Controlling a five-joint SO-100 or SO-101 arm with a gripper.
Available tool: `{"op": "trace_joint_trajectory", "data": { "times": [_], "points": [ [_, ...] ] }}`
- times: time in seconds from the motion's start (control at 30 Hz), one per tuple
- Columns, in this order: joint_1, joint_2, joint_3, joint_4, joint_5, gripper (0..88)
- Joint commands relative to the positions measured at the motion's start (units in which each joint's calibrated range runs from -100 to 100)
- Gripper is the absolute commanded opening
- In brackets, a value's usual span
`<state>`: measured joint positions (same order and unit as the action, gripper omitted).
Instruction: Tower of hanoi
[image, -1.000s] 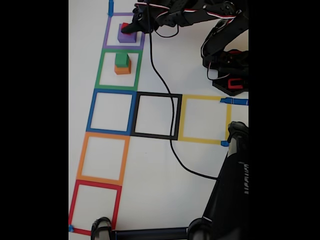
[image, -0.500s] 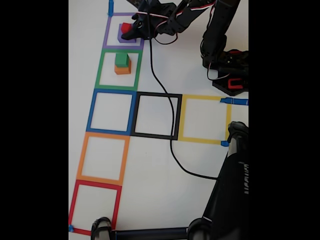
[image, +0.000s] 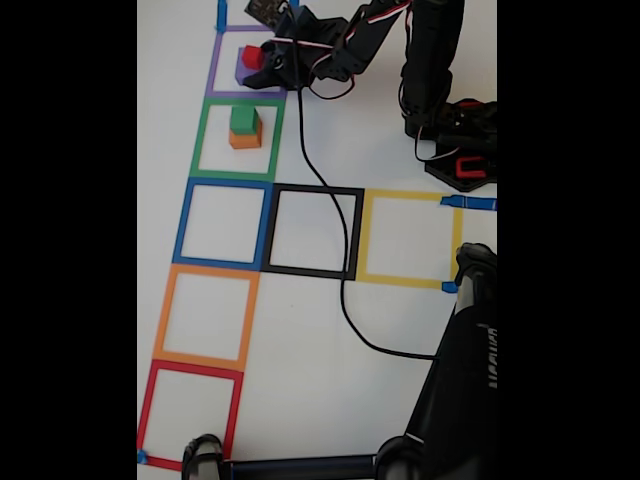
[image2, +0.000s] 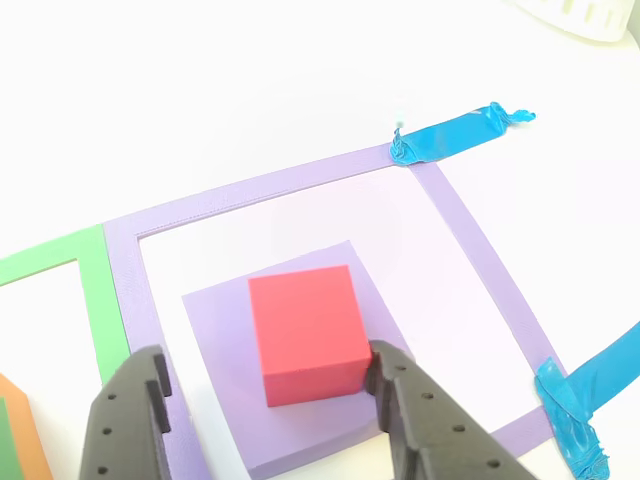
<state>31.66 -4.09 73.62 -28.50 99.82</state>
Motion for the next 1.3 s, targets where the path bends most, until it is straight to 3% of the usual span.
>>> {"op": "trace_joint_trajectory", "data": {
  "times": [0.0,0.5,0.83,1.03,1.27],
  "points": [
    [-1.0,0.3,-3.2,-1.5,0.2,18.1],
    [-1.8,1.3,-4.5,-1.6,0.2,5.0],
    [-2.5,-0.4,-4.5,-0.7,0.2,3.1],
    [-4.6,-11.4,-5.5,12.2,0.2,2.9],
    [-6.2,-30.1,-13.1,44.6,0.2,2.6]
  ]
}}
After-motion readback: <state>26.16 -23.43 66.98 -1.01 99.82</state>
